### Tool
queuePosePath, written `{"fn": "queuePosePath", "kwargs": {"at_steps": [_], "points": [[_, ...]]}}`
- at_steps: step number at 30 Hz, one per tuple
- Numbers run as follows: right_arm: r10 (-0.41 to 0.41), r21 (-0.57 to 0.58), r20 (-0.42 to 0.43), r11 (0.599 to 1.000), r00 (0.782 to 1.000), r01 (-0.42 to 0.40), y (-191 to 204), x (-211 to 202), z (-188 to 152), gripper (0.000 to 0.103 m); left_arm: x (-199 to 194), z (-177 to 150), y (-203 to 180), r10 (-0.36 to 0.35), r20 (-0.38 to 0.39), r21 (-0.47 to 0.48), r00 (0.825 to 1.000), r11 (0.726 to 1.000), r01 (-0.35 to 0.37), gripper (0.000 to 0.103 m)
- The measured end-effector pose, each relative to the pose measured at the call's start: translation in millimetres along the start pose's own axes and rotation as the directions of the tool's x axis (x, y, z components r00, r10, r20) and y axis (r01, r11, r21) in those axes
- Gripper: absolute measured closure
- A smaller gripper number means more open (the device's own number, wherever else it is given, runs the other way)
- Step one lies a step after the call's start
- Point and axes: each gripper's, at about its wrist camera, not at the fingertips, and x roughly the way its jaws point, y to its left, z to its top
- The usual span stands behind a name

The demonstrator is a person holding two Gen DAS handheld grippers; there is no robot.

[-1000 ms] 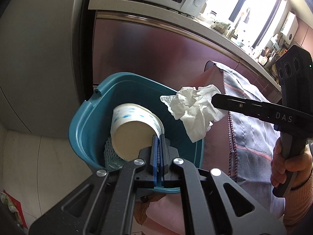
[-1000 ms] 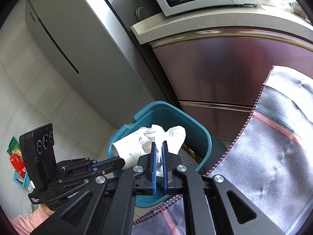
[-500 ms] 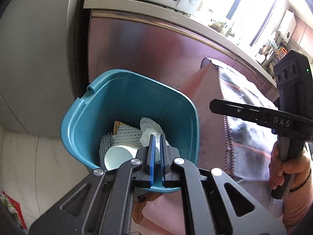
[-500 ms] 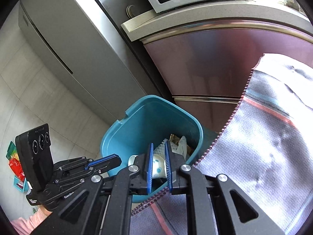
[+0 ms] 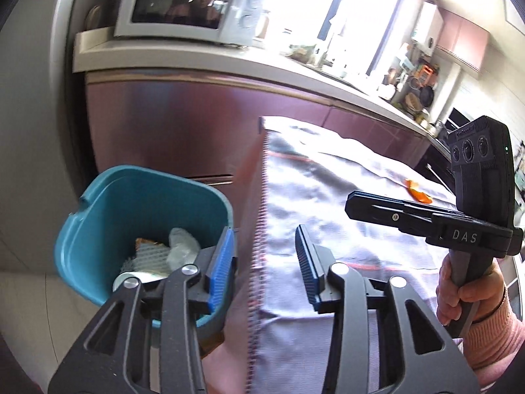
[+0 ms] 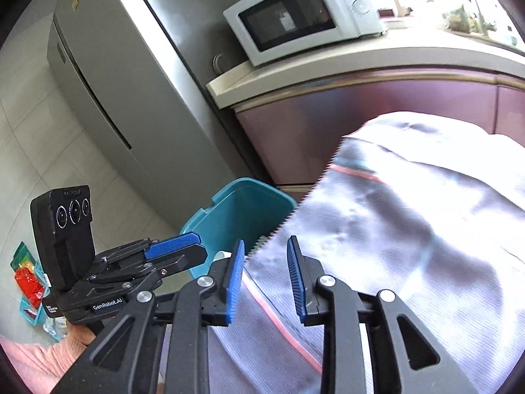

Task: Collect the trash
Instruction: 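Move both tools back over the table toward the orange peel and tissue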

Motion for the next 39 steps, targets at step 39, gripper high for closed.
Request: {"fn": "queuePosePath", "kwargs": {"at_steps": [39], "points": [[-0.491, 0.442, 0.132, 0.807, 0.861, 0.393, -228, -228, -107, 0.052, 167, 33, -300, -0.244, -0.258, 0.319, 0.935, 0.892, 0.321, 0.051]]}}
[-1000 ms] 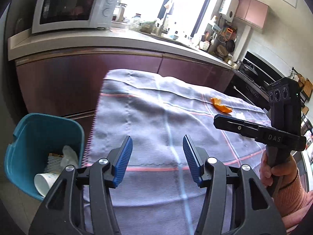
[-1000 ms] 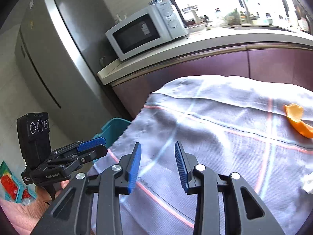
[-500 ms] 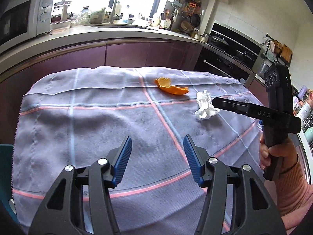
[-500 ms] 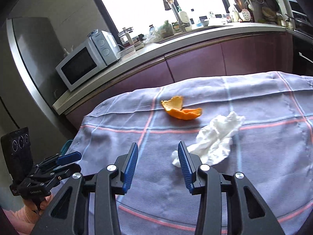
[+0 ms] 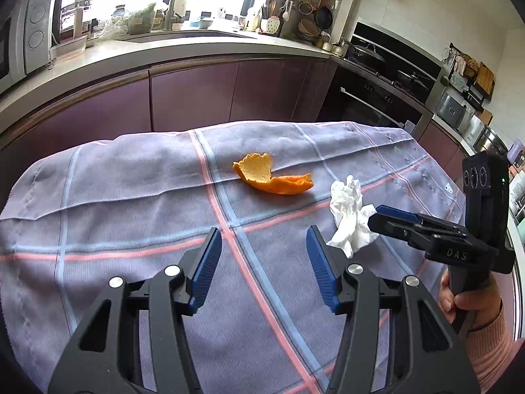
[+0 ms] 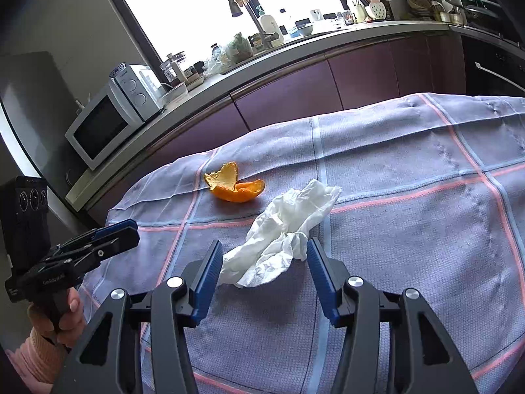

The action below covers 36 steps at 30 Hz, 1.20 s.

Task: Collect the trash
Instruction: 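Move both tools back over the table toward the orange peel and tissue, then grasp the orange peel with the left tool while the right tool grasps the white tissue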

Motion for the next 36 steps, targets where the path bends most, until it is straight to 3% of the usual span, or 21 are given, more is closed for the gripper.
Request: {"fn": "queuePosePath", "kwargs": {"at_steps": [9, 24, 28, 34, 36], "points": [[0.024, 0.014, -0.021, 1.000, 0.999, -0.024, -4, 8, 1, 0.052, 61, 37, 2, 0.012, -0.060, -0.034, 0.998, 0.999, -0.015, 0.059], [0.042, 0.013, -0.047, 0.999, 0.998, -0.042, -6, 16, 6, 0.052, 104, 54, 2, 0.013, -0.105, -0.062, 0.994, 0.998, -0.020, 0.058], [0.044, 0.018, -0.060, 0.999, 0.997, -0.043, -5, 19, 7, 0.054, 106, 53, 2, 0.002, -0.097, -0.071, 0.995, 0.997, -0.009, 0.065], [0.051, 0.031, -0.077, 0.998, 0.996, -0.049, -4, 24, 7, 0.072, 100, 52, -3, 0.015, -0.073, -0.054, 0.997, 0.998, -0.019, 0.083], [0.053, 0.039, -0.076, 0.998, 0.996, -0.050, -5, 24, 7, 0.079, 98, 51, -6, 0.024, -0.070, -0.048, 0.997, 0.998, -0.028, 0.095]]}}
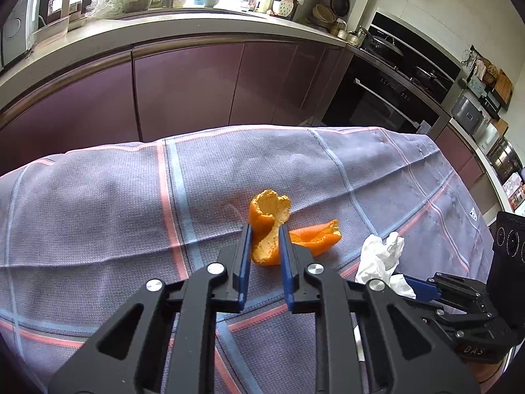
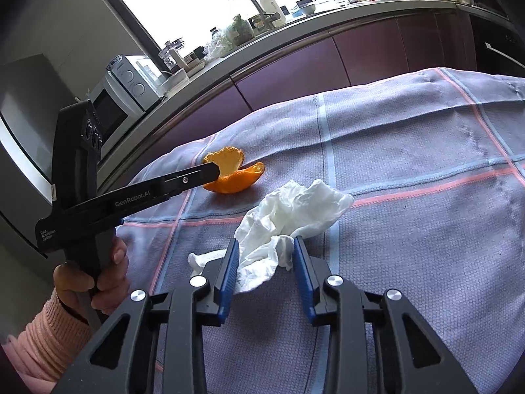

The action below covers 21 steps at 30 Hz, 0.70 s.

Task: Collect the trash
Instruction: 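Grasp the orange peel with the left tool while the right tool grasps the white tissue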

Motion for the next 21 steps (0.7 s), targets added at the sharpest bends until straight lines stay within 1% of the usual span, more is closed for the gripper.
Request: {"fn": "queuePosePath", "kwargs": {"at_steps": [2, 4, 6, 12, 21], "points": [[0.003, 0.001, -0.002, 1.000, 1.000, -0.003, 1, 1, 0, 0.081, 2, -4, -2, -0.009, -0.016, 0.005, 1.000, 1.000, 0.009, 0.096], [0.008, -0.006, 0.000, 1.000, 1.000, -0.008, 1, 0, -1, 0.090, 2, -9, -4, 0.005, -0.017, 0.017, 1.000, 1.000, -0.005, 0.096], [0.008, -0.015, 0.009, 1.000, 1.000, -0.008, 4, -2, -2, 0.092, -1, -13, -3, -0.003, -0.015, 0.007, 1.000, 1.000, 0.003, 0.096], [0.033, -0.007, 0.039, 0.999, 0.999, -0.033, 3, -10, -3, 0.095, -20, -18, 1, -0.007, 0.011, -0.005, 1.000, 1.000, 0.007, 0.096], [0.070, -0.019, 0.074, 0.997, 0.995, -0.068, 6, -28, -8, 0.096, -61, -34, 16, -0.009, 0.054, -0.029, 0.999, 1.000, 0.010, 0.096]]}}
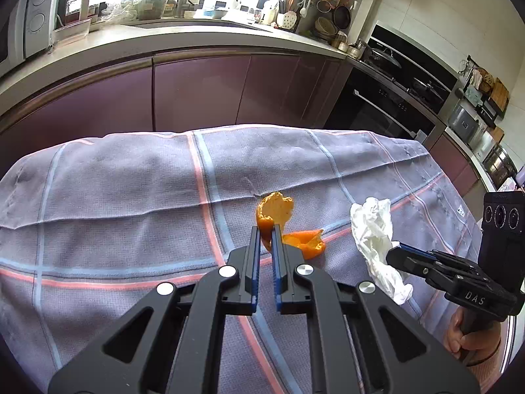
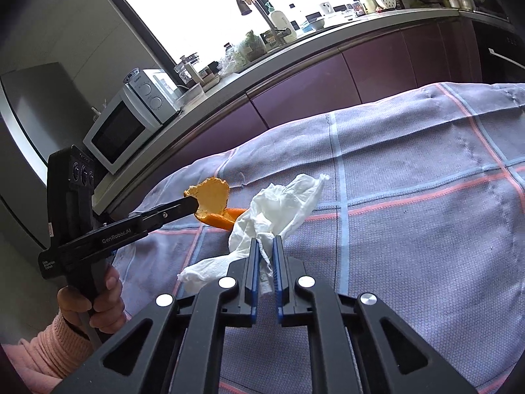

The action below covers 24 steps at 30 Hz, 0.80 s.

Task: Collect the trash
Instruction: 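Grasp the orange peel with the left tool while the right tool grasps the white tissue, then lift the peel and tissue and carry both tools toward the teal bin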

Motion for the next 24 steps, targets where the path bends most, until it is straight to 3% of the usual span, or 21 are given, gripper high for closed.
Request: {"fn": "queuePosePath", "kwargs": {"at_steps": [24], "points": [[0.122, -0.096, -0.027, 0.988, 0.992, -0.124, 66, 3, -19, 0.096, -106, -65, 58, 0.021, 0.088, -0.109, 0.996, 0.994, -0.011, 0.096]]}}
